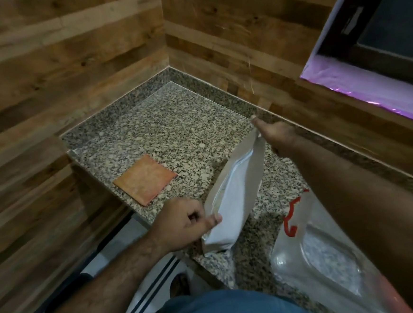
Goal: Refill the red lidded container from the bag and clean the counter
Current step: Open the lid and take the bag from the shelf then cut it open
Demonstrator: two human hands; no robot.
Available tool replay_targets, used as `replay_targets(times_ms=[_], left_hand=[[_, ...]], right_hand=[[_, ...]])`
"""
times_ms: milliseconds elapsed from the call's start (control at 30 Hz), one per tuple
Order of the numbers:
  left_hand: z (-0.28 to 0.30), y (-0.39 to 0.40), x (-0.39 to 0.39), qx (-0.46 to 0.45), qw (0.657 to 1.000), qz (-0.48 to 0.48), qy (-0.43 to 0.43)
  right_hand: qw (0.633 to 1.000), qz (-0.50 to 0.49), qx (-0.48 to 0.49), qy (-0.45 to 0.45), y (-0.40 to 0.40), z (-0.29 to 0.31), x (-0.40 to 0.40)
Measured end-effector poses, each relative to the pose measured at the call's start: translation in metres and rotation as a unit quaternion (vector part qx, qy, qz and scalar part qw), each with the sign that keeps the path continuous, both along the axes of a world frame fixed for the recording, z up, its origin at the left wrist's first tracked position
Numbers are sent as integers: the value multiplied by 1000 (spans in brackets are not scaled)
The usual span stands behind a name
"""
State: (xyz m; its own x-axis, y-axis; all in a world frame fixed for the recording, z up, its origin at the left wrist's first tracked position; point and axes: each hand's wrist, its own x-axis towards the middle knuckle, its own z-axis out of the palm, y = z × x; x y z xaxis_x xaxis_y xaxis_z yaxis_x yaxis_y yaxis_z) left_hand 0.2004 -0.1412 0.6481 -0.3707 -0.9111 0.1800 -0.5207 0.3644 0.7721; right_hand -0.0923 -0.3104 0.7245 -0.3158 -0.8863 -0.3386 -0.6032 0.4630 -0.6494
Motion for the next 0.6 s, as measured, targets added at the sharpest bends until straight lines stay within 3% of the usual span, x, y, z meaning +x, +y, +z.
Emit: replay_targets(times_ms=[100,233,367,467,600], left_hand=[[7,-19,-11,91,994,65,5],[24,-40,-33,158,982,32,-97],[37,-51,-59,106,961,-16,-255],[34,-52,-68,99,957,-46,-270],[31,-51,-72,111,956,-69,-263]], right_hand=[[996,55,63,-23,21,-7,11],[989,82,116,31,36,-15,32],[990,69,121,35,39,-16,50],[995,30,93,27,36,-16,55],[992,12,73,101,34,-16,56]])
